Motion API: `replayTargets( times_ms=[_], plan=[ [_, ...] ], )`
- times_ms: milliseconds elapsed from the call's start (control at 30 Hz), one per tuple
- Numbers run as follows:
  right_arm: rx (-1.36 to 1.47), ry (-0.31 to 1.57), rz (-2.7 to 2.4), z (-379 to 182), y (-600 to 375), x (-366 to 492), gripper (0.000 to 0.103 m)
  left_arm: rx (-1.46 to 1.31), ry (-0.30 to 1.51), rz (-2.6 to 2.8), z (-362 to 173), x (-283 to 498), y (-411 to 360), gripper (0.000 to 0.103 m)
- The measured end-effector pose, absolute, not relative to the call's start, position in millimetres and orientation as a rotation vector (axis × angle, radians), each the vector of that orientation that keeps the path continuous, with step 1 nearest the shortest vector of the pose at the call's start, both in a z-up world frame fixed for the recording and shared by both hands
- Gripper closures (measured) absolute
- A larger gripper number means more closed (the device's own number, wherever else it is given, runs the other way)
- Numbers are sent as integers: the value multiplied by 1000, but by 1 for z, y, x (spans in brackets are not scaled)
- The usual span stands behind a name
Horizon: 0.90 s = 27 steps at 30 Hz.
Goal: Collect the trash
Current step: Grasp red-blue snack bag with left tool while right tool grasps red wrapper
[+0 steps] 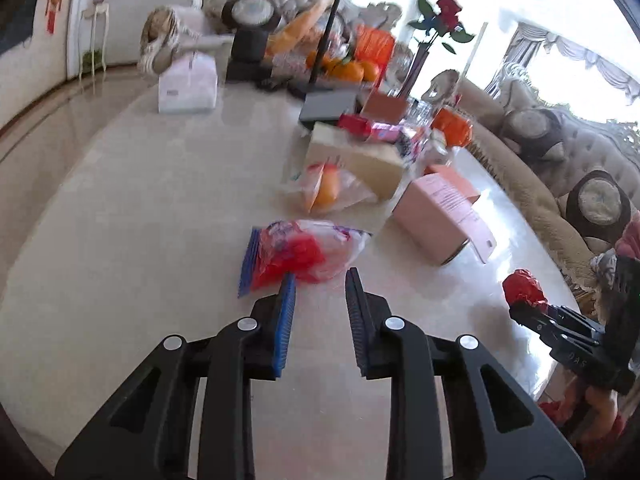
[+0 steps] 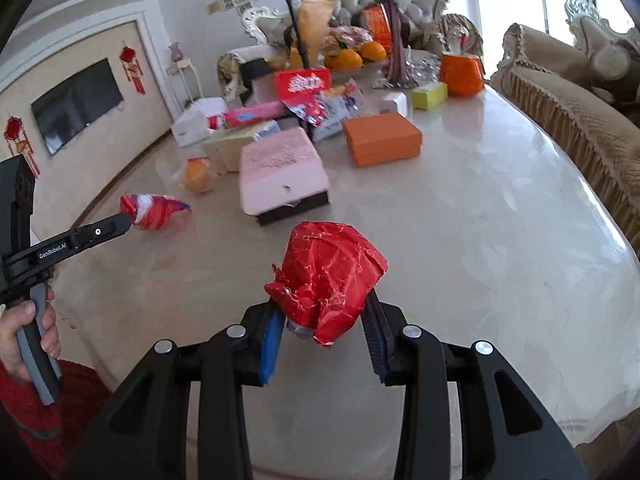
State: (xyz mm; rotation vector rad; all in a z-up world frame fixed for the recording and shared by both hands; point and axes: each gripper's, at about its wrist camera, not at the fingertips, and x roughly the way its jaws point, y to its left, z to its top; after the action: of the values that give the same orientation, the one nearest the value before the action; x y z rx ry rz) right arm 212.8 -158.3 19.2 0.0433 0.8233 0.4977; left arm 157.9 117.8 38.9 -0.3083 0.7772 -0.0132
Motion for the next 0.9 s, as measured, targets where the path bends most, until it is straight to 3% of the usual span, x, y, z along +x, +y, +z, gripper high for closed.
replayTargets(
  times_ms=[267,300,333,500,800,867,900],
  plan=[
    [31,829,506,17,-156,213,68,-226,841,108,36,158,113,73],
    [29,830,507,17,-157,213,68,-220,842,116,36,157,112,48],
    [24,831,507,17,-156,213,68,-210,830,133,37,154,112,29],
    [22,832,510,17,-155,214,68,-160,723,152,54,146,109,23],
    [12,839,513,17,-151,216,68,-5,864,143,33,206,101,23],
    [8,840,511,17,-151,216,68,-36,897,179,27,212,108,52],
    [9,840,510,17,-150,217,68,-60,886,191,28,211,113,60]
  ],
)
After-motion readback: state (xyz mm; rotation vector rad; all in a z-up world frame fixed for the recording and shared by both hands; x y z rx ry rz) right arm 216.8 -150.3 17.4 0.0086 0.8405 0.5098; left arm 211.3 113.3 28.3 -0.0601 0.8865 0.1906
